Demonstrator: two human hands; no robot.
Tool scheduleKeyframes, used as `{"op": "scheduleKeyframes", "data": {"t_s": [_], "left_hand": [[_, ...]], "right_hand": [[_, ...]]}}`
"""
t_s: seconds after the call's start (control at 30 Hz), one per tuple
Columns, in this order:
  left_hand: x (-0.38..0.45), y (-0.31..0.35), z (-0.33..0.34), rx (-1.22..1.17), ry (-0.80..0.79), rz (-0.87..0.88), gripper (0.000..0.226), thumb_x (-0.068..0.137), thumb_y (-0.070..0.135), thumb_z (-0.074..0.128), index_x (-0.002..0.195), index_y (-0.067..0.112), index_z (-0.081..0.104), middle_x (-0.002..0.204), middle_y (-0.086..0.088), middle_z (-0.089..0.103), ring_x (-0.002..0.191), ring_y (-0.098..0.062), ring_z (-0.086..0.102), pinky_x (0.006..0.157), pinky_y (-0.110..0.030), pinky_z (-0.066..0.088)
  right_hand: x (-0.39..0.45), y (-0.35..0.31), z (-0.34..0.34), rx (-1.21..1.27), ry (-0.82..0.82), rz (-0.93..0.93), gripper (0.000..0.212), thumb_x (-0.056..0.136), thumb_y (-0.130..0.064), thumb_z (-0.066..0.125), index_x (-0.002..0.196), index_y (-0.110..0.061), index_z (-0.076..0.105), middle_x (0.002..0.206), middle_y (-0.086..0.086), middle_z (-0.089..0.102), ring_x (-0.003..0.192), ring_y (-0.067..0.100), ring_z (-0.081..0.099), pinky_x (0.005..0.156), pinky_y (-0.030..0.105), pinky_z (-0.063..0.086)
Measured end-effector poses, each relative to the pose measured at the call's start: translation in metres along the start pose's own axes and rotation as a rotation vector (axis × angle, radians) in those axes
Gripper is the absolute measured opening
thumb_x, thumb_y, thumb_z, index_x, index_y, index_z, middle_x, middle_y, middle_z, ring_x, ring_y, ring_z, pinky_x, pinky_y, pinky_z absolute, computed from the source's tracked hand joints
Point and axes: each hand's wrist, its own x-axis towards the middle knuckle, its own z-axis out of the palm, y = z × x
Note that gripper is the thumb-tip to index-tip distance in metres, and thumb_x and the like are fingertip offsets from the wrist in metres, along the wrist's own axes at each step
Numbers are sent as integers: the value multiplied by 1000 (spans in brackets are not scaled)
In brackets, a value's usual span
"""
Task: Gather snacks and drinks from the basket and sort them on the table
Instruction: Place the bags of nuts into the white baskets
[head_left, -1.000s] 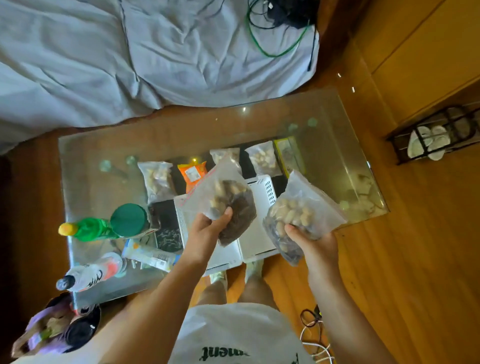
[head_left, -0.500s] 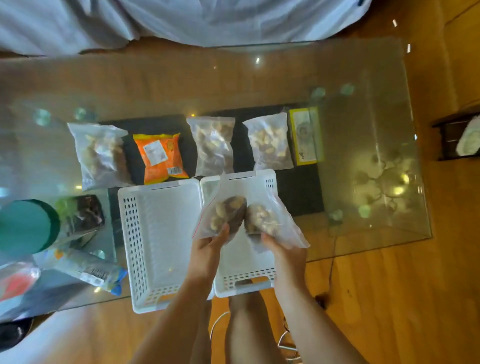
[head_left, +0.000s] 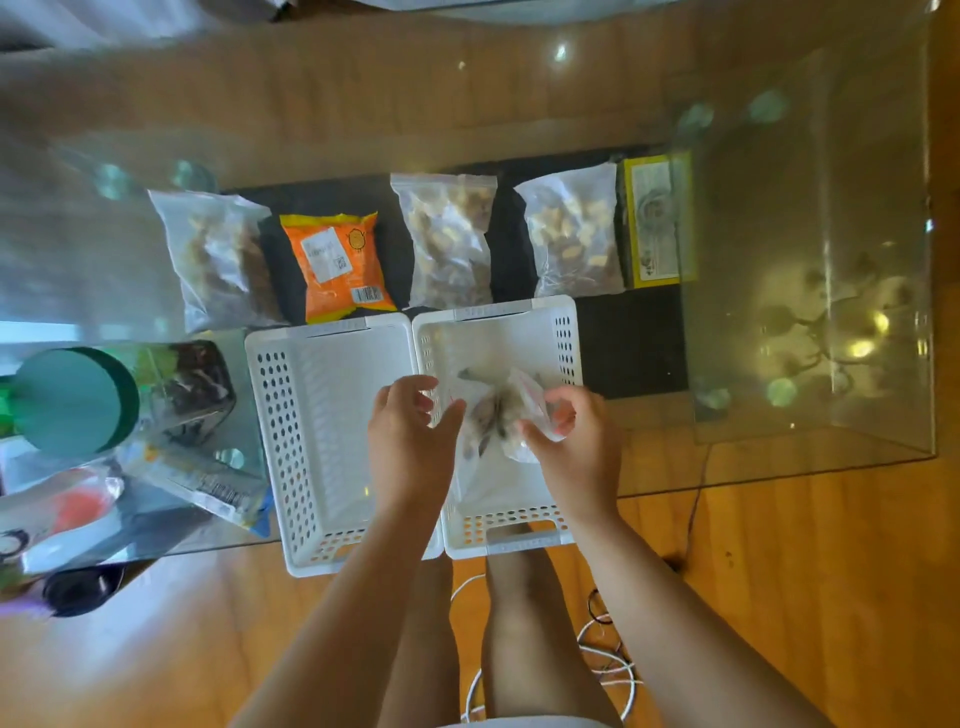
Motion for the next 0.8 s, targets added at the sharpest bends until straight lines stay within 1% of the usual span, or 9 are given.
{"op": "scheduleKeyframes", "data": {"t_s": [0.1, 0.2, 0.3, 0.37, 0.43, 0.53, 0.6, 0.7, 0.8], "left_hand": [[2, 3, -2, 4, -81, -107, 13, 83, 26, 67, 91, 15, 65, 73, 1, 64, 71, -21, 61, 60, -26, 44], [-8, 7, 0, -23, -167, -123, 5, 87, 18, 59, 84, 17, 63, 71, -3, 67, 70, -25, 65, 68, -34, 55], [-19, 10, 8, -1, -179, -65, 12, 87, 12, 54, 77, 17, 57, 76, -2, 62, 74, -25, 58, 67, -30, 46], [-24, 9, 12, 12, -129, -47, 10, 89, 13, 52, 81, 17, 51, 89, -2, 58, 78, -21, 51, 67, -26, 37], [-28, 6, 15, 35, -100, -44, 8, 89, 16, 54, 89, 16, 45, 96, -1, 52, 82, -21, 49, 70, -28, 37], [-31, -1, 18, 164, -154, -11, 30, 76, 13, 63, 98, 15, 43, 98, 5, 41, 85, -20, 46, 70, -30, 36], [-30, -4, 19, 225, -184, -13, 32, 73, 11, 62, 96, 16, 40, 97, 5, 39, 85, -20, 44, 69, -30, 34], [-26, -9, 19, 232, -183, -40, 27, 75, 10, 57, 89, 19, 36, 94, 2, 42, 85, -27, 48, 68, -30, 33], [-25, -13, 22, 224, -188, -27, 18, 82, 15, 56, 93, 14, 42, 99, -4, 50, 88, -29, 51, 69, -31, 36]], "right_hand": [[4, 1, -4, 22, 50, 50, 21, 80, -22, 70, 93, -7, 63, 81, 6, 64, 74, 21, 60, 64, 33, 50], [-1, 4, -10, 47, 85, 82, 14, 85, -21, 64, 86, -8, 62, 71, 2, 61, 64, 17, 56, 53, 23, 43], [-11, 3, -12, 58, 90, 71, 14, 87, -21, 62, 86, -6, 62, 68, -3, 57, 59, 7, 51, 50, 13, 33], [-17, 2, -10, 69, 60, 48, 12, 87, -21, 63, 87, -9, 61, 72, -4, 57, 61, 6, 53, 52, 12, 36], [-20, 1, -8, 82, 45, 54, 10, 87, -23, 63, 86, -16, 56, 76, -8, 56, 65, 7, 56, 55, 12, 41], [-18, 3, -5, 86, 7, 110, 10, 87, -26, 61, 88, -18, 55, 81, -8, 57, 69, 8, 58, 56, 13, 43], [-16, 3, -3, 90, -13, 123, 9, 88, -25, 61, 88, -17, 55, 81, -5, 58, 71, 13, 60, 55, 17, 45], [-13, 4, -3, 100, -8, 122, 10, 86, -22, 62, 86, -16, 54, 81, -1, 60, 73, 20, 61, 59, 31, 50], [-13, 5, -3, 98, -32, 134, 11, 86, -23, 62, 87, -15, 55, 80, -1, 59, 72, 17, 60, 58, 31, 51]]}}
